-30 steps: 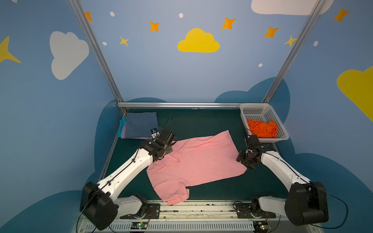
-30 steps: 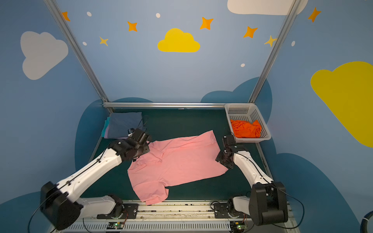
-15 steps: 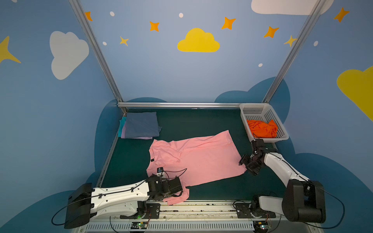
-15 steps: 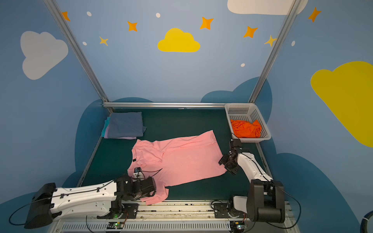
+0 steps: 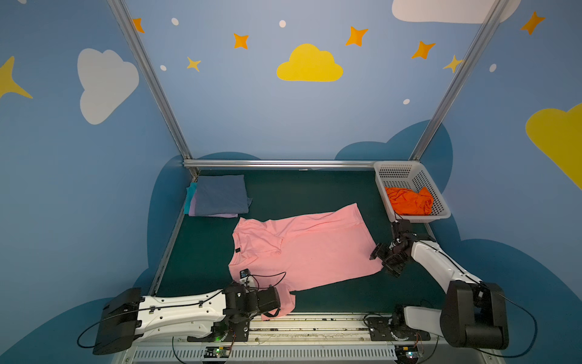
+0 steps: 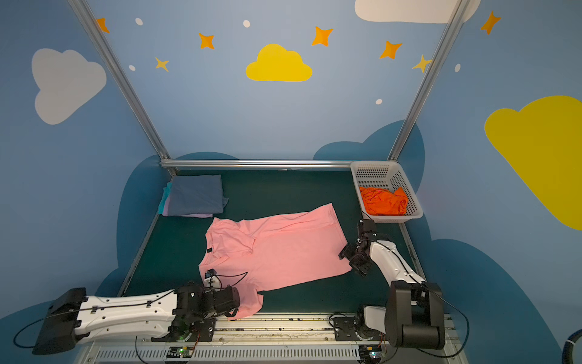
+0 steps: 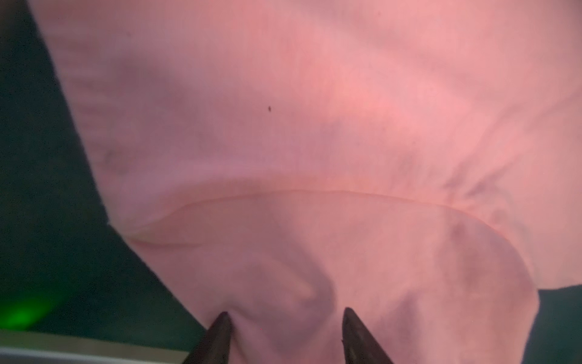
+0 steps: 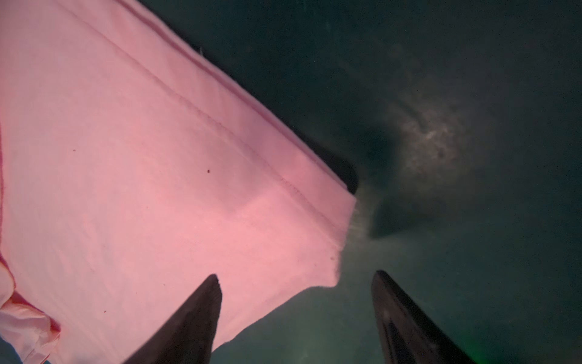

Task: Fold and stack the t-shirts

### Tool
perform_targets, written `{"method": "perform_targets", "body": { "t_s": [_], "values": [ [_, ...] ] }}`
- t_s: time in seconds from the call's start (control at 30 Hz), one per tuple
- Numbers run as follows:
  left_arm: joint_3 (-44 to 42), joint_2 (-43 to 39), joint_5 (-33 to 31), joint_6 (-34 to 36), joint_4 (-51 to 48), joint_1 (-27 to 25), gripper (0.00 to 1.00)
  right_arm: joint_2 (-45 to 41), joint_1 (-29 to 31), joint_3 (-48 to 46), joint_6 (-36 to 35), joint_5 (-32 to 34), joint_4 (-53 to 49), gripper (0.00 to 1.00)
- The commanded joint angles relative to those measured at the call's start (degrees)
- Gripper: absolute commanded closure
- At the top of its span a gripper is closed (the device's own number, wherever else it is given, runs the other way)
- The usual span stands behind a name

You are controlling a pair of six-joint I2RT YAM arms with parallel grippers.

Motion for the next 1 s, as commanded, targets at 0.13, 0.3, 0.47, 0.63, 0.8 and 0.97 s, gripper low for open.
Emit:
{"method": "perform_targets", "body": {
  "t_s": [0.13,0.3,0.47,0.63,0.8,0.97],
  "values": [
    [-3.61,-12.05,-3.21,0.40,-2.76,5.79,0.88,3.97,-0.14,-2.90,1.35,-1.43,3.33,0.23],
    [-1.54,-18.51,-1.65,4.80,-5.83,12.79,0.93,4.80,-0.03,-3.19,1.23,-1.11,3.92,0.27],
    [2.63,-15.69,0.50,8.35,-6.06,17.06,0.93,4.43,-0.14,-2.56,0.65,-1.26,4.62,0.85],
    [10.65,-8.28,1.24,14.24,-8.28,22.17,0.93,4.35,-0.05,2.95,-0.59,0.05,2.30,1.00],
    [17.54,-2.26,1.20,23.08,-10.00,31.93,0.94,7.13,0.02,10.35,-2.06,1.67,-0.54,1.00],
    [18.41,3.45,7.02,30.97,-4.91,45.53,0.96,12.27,-0.02,15.25,-2.16,1.72,-0.20,1.00]
  ]
}}
